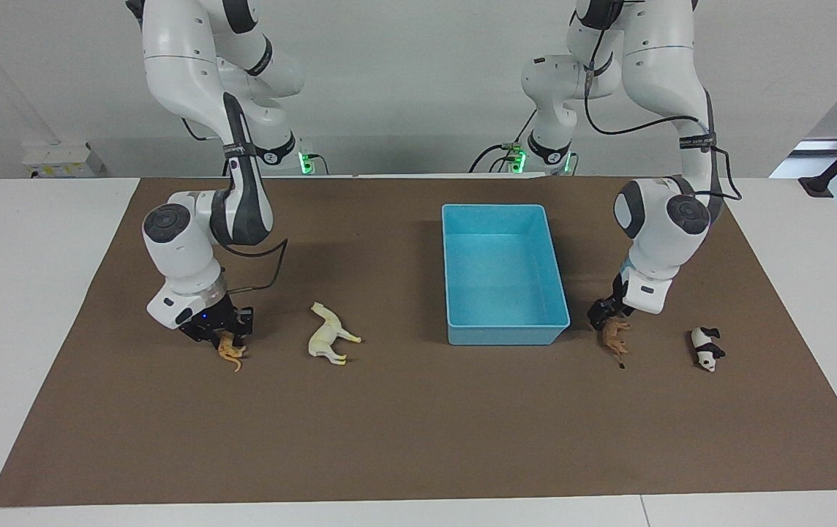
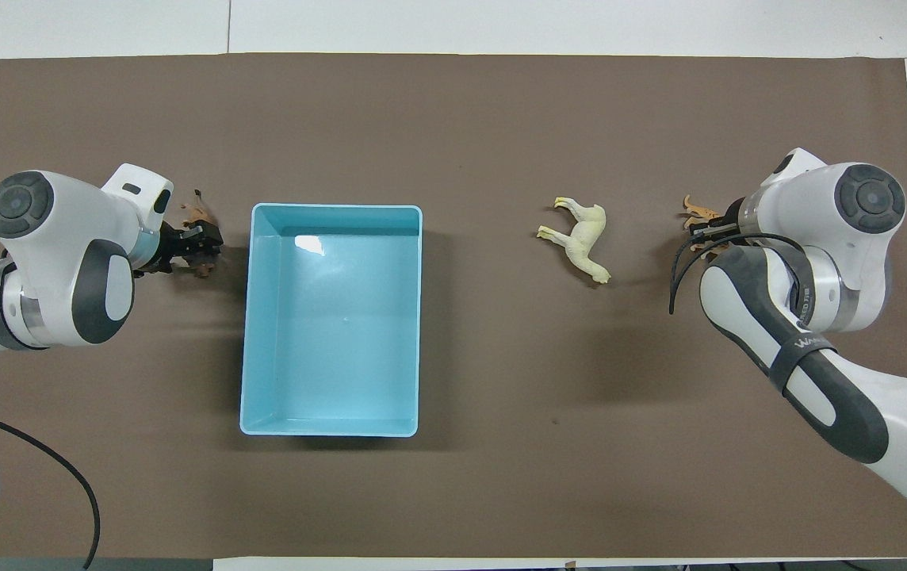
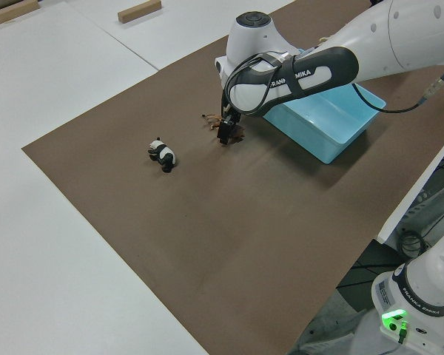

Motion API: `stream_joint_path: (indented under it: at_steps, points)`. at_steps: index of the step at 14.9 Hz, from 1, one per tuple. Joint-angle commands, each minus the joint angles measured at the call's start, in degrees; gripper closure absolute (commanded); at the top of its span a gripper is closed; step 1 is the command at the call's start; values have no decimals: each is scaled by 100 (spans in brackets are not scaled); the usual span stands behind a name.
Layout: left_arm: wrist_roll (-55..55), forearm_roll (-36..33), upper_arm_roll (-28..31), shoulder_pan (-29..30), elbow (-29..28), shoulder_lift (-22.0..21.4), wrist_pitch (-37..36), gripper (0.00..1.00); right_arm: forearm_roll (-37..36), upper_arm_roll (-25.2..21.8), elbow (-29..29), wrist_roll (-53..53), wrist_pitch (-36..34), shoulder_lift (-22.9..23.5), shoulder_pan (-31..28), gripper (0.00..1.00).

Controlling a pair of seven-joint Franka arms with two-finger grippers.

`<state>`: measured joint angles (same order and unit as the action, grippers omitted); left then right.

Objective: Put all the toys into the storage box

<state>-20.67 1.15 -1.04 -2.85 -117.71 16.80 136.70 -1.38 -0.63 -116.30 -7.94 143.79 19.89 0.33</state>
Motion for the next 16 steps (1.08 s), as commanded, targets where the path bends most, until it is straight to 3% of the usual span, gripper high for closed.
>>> stream_joint_path:
  at_steps: [1, 3, 4, 11, 13, 16]
  points:
    - [-174, -27, 51, -58, -165, -98, 146, 58, 32, 11, -113, -165, 106, 23, -33, 100]
    - [-192, -27, 51, -145, -103, -107, 15, 90, 24, 11, -51, -156, 71, 23, -33, 100]
    - [-192, -27, 51, -146, 36, -89, -108, 100, 24, 11, 27, -156, 9, 6, -24, 100]
    - [-279, 209, 60, -119, 2198, -142, -2707, 100, -38, 11, 1064, -173, -1703, -661, 169, 100]
    - [-1109, 324, -45, -277, 2279, -308, -2895, 100, -38, 19, 1397, -173, -2325, -907, 178, 100]
    - [-2315, 324, -63, -1128, 2068, -423, -2790, 100, 24, 98, 2109, -173, -3433, -1154, 178, 100]
